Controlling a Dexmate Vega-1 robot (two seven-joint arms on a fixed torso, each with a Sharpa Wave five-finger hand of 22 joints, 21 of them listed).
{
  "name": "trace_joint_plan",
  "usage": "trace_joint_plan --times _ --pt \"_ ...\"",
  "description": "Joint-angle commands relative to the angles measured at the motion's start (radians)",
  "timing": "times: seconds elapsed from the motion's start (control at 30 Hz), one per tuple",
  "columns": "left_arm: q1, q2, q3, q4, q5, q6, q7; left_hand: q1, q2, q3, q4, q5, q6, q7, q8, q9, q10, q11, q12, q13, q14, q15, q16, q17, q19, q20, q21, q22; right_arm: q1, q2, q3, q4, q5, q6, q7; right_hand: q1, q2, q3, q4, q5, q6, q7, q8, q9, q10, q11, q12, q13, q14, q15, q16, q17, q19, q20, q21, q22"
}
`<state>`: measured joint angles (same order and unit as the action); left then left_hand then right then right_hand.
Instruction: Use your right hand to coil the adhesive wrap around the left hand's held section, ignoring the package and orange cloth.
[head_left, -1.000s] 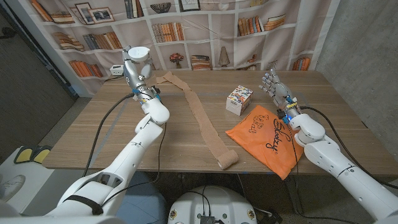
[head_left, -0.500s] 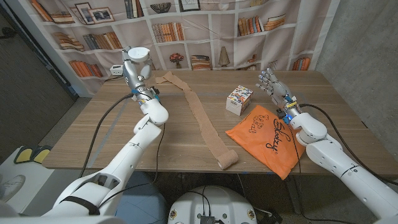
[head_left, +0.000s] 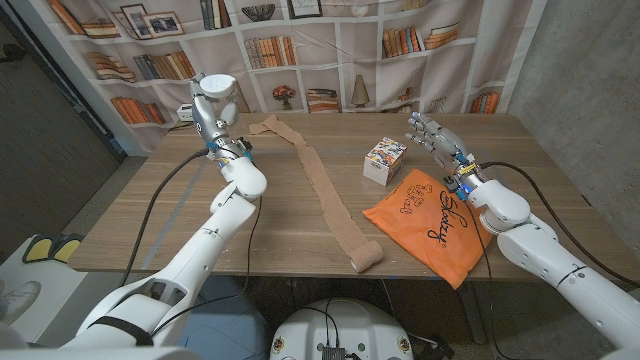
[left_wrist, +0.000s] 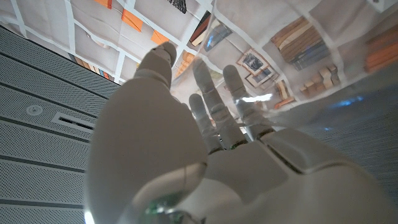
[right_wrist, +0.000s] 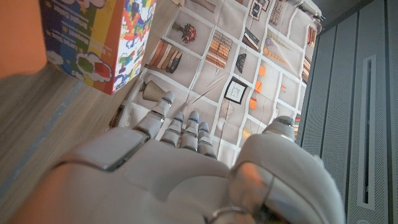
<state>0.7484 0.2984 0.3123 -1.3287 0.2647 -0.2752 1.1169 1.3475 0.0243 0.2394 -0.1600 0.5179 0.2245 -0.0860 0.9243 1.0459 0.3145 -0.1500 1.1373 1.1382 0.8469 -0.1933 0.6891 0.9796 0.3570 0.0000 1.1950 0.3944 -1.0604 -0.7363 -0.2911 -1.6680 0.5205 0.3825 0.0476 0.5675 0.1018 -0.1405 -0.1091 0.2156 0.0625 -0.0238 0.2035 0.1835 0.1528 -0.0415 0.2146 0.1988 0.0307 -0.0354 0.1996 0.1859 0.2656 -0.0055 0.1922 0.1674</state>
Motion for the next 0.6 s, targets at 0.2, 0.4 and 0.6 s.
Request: trace_joint_plan --times 0.2,0.4,0.6 --pt "-0.006 0.014 0.023 -0.019 -0.073 -0.027 -0.001 0.102 0.116 -0.006 0.002 0.001 -0.001 0.011 0.001 0.004 -0.006 0.006 0.001 0.01 0.021 -0.029 -0.006 0.009 -0.016 0.0 0.015 -0.008 -0.055 -0.057 0.002 -0.106 -0.213 0.035 -0.085 0.037 -0.004 0.008 -0.02 -0.009 0.056 -0.02 0.016 0.003 0.047 -0.032 0.011 0.003 0.041 -0.083 0.012 0.002 0.032 -0.004 0.008 0.004" --pt "-0.005 0.002 0.026 -0.021 -0.114 -0.058 -0.011 0.1 0.115 -0.008 0.004 0.0 0.003 0.01 0.0 -0.002 -0.001 0.004 -0.002 0.002 0.022 -0.031 -0.006 0.011 -0.016 -0.003 0.018 -0.017 -0.076 -0.095 0.014 -0.146 -0.271 0.023 -0.09 0.043 -0.006 0.01 -0.023 -0.01 0.066 -0.028 0.017 0.003 0.058 -0.034 0.013 0.004 0.049 -0.088 0.013 0.002 0.036 -0.004 0.007 0.004" --pt "0.011 -0.012 0.02 -0.044 -0.158 -0.09 -0.03 0.1 0.117 -0.009 0.004 0.0 0.003 0.009 0.001 -0.001 -0.001 0.005 -0.002 0.003 0.019 -0.031 -0.007 0.015 -0.021 -0.009 0.021 -0.027 -0.098 -0.116 0.027 -0.163 -0.292 0.036 -0.084 0.046 -0.006 0.012 -0.024 -0.011 0.071 -0.033 0.017 0.004 0.065 -0.041 0.014 0.004 0.052 -0.089 0.014 0.002 0.038 -0.005 0.007 0.004"
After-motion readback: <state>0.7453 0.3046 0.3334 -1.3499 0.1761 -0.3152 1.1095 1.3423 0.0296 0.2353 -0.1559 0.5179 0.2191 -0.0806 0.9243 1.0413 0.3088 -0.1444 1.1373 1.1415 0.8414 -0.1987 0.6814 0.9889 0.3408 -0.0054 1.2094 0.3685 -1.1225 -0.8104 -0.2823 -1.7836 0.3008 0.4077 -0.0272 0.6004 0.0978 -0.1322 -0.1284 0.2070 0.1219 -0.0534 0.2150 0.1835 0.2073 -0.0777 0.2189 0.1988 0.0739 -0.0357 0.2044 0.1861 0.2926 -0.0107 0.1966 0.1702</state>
